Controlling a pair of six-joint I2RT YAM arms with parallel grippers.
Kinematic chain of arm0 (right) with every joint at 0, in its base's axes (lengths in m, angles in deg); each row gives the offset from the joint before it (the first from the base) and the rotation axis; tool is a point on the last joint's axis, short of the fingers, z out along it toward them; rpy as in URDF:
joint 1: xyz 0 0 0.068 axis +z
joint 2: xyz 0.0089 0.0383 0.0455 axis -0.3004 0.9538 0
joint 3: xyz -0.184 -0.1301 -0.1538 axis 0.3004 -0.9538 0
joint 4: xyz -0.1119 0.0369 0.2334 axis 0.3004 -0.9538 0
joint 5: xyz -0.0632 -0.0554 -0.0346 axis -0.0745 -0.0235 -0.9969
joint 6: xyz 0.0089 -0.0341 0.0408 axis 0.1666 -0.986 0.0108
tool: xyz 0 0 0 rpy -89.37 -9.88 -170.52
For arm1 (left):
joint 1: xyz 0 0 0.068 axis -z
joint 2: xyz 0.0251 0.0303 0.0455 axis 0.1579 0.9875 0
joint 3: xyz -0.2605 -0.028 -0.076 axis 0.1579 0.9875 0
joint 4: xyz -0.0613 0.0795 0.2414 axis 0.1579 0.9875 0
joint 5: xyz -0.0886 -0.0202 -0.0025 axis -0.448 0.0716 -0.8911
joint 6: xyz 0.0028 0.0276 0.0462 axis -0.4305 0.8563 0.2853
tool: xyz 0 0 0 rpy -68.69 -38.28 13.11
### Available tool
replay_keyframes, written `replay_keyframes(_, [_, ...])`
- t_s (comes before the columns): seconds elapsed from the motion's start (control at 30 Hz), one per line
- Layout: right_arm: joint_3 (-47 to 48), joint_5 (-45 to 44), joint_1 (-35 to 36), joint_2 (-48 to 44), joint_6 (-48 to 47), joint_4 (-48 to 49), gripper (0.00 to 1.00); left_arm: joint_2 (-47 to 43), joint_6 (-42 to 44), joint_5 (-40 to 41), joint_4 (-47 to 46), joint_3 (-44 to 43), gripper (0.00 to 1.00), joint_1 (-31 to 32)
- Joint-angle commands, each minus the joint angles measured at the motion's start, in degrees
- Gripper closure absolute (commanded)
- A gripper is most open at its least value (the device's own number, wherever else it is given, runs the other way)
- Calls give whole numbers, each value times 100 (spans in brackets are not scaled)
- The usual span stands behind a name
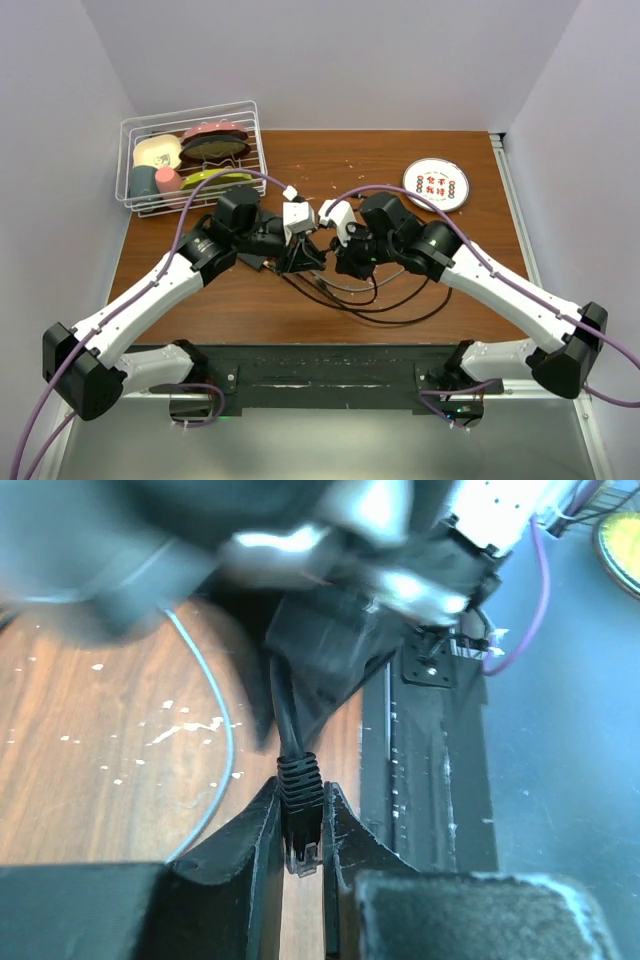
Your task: Insert the plug into the switch port
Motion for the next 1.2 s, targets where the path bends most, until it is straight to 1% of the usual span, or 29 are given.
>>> replay_keyframes(0.0, [26, -599, -8, -349, 187, 401, 100, -19, 88, -123, -148, -295, 77, 51])
replay_keyframes(0.03, [-35, -792, -17, -436, 231, 497, 100, -45, 70, 122, -174, -286, 62, 43])
replay_keyframes(0.1, [-141, -820, -17, -542, 266, 629, 100, -168, -61, 422, -349, -199, 51, 51])
replay_keyframes(0.13, [-272, -846, -17, -638, 327, 839, 100, -229, -131, 728, -454, -155, 40, 43])
replay_keyframes(0.2, [-404, -846, -17, -718, 389, 1024, 100, -432, -351, 1185, -788, 3, 31, 43])
replay_keyframes(0.23, [-544, -838, -17, -779, 433, 1182, 100, -502, -413, 1597, -902, 73, 25, 25])
replay_keyframes(0.3, [-677, -838, -8, -841, 477, 1350, 100, -730, -545, 1977, -1219, 249, 21, 25])
replay_keyframes(0.33, [-799, -794, -17, -859, 486, 1463, 100, -818, -536, 2283, -1333, 319, 17, -1])
replay_keyframes(0.37, [-870, -794, -17, -894, 512, 1552, 100, -993, -789, 2382, -1674, 512, 16, -19])
replay_keyframes(0.4, [-949, -707, -17, -920, 521, 1648, 100, -1064, -861, 2479, -1903, 601, 15, -45])
replay_keyframes(0.43, [-1011, -671, -17, -929, 512, 1719, 100, -1126, -940, 2671, -2045, 688, 11, -63])
replay_keyframes(0.47, [-1038, -636, -17, -938, 521, 1772, 100, -1222, -1106, 2699, -2368, 855, 11, -132])
replay_keyframes(0.5, [-1064, -496, -17, -938, 521, 1816, 100, -1241, -1169, 2682, -2476, 900, 10, -168])
replay_keyframes(0.6, [-1126, -302, -17, -1034, 495, 1983, 100, -1162, -1467, 2340, -2907, 1006, 11, -317])
replay_keyframes(0.63, [-1213, -162, -17, -1087, 495, 2140, 100, -1118, -1590, 1991, -2994, 1032, 12, -370])
replay_keyframes(0.67, [-1266, -135, -17, -1140, 503, 2228, 100, -1057, -1635, 1805, -3248, 1102, 12, -449])
replay_keyframes(0.7, [-1310, -91, -17, -1236, 512, 2308, 100, -1013, -1661, 1264, -3381, 1146, 13, -502])
replay_keyframes(0.73, [-1397, 58, -17, -1280, 521, 2404, 100, -969, -1731, 1006, -3713, 1216, 13, -589])
replay_keyframes(0.8, [-1416, 164, -17, -1342, 504, 2432, 100, -898, -1767, 453, -3909, 1374, 14, -669])
replay_keyframes(0.83, [-1425, 225, -17, -1351, 460, 2440, 100, -889, -1784, 249, -4179, 1436, 15, -721])
replay_keyframes(0.9, [-1416, 244, -17, -1369, 433, 2397, 100, -898, -1758, -163, -4339, 1559, 17, -740])
replay_keyframes(1.17, [-1390, 340, -17, -1264, 380, 2352, 100, -784, -1767, -851, -4542, 1507, 26, -748])
